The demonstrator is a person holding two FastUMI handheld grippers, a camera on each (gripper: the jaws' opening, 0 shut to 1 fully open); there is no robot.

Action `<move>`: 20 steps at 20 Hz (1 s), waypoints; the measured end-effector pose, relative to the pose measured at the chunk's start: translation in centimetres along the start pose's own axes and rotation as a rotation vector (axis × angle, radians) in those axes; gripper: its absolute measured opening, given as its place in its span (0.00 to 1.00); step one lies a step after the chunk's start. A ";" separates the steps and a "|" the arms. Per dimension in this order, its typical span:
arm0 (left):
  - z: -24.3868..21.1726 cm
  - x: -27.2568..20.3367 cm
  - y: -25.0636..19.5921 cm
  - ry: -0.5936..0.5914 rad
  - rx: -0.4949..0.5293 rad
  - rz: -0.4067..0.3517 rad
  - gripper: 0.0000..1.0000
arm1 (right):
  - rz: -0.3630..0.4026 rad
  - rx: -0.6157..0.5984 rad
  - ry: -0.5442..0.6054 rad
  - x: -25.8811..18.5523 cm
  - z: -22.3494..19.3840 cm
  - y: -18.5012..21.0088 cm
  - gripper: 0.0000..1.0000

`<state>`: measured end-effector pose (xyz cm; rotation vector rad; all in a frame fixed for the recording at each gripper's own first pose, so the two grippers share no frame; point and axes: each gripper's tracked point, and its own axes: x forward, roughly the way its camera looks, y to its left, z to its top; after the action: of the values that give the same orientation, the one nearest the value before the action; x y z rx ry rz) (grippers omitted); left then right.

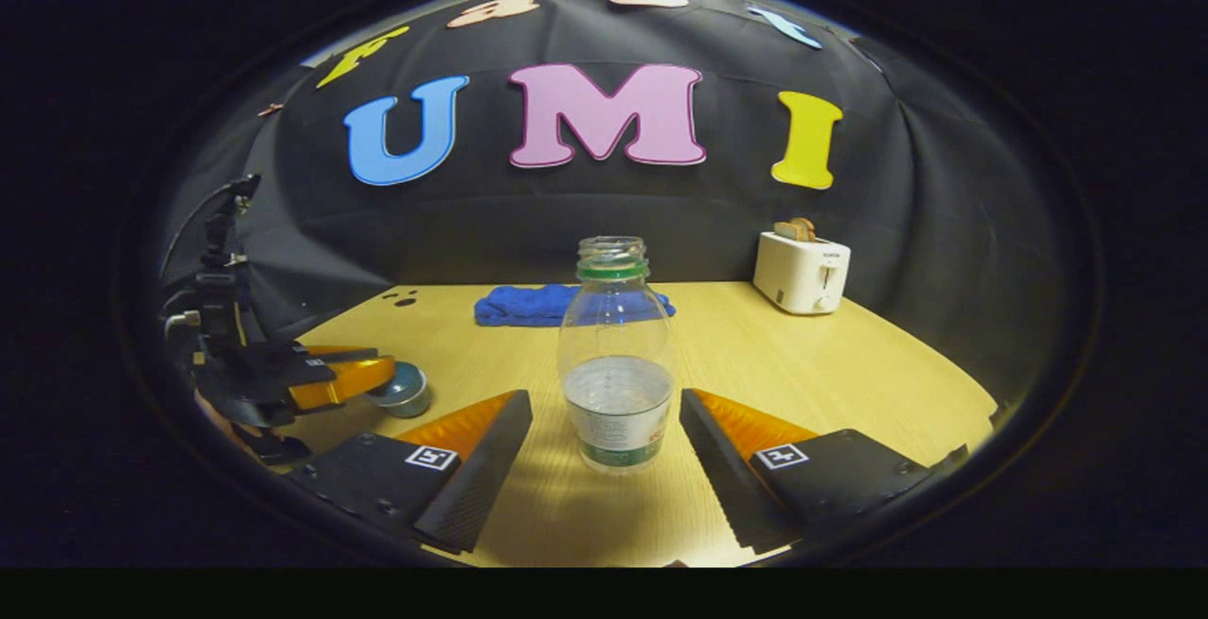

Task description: Open the teacup lid with one hand, grasp the water bottle and pour water into the teacup with the other hand; after pouring, place the water bottle on the coaster and then close the teacup lid.

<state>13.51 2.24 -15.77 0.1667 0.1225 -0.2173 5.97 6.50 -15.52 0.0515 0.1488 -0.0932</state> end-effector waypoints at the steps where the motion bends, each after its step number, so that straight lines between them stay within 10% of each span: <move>1: 0.2 -0.2 -0.1 -0.011 -0.002 -0.008 0.26 | -0.012 -0.002 -0.009 0.3 0.0 -0.1 0.98; 13: -0.6 -2.1 0.0 -0.010 -0.069 -0.023 0.23 | -0.043 -0.029 -0.086 4.7 0.2 -0.2 0.98; 20: 0.4 -2.4 0.8 -0.039 -0.069 -0.008 0.26 | -0.018 -0.057 -0.085 5.4 0.4 0.1 0.79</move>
<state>11.40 3.40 -14.92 0.0930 0.0915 -0.2241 11.30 6.07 -15.94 -0.0104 0.0669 -0.1089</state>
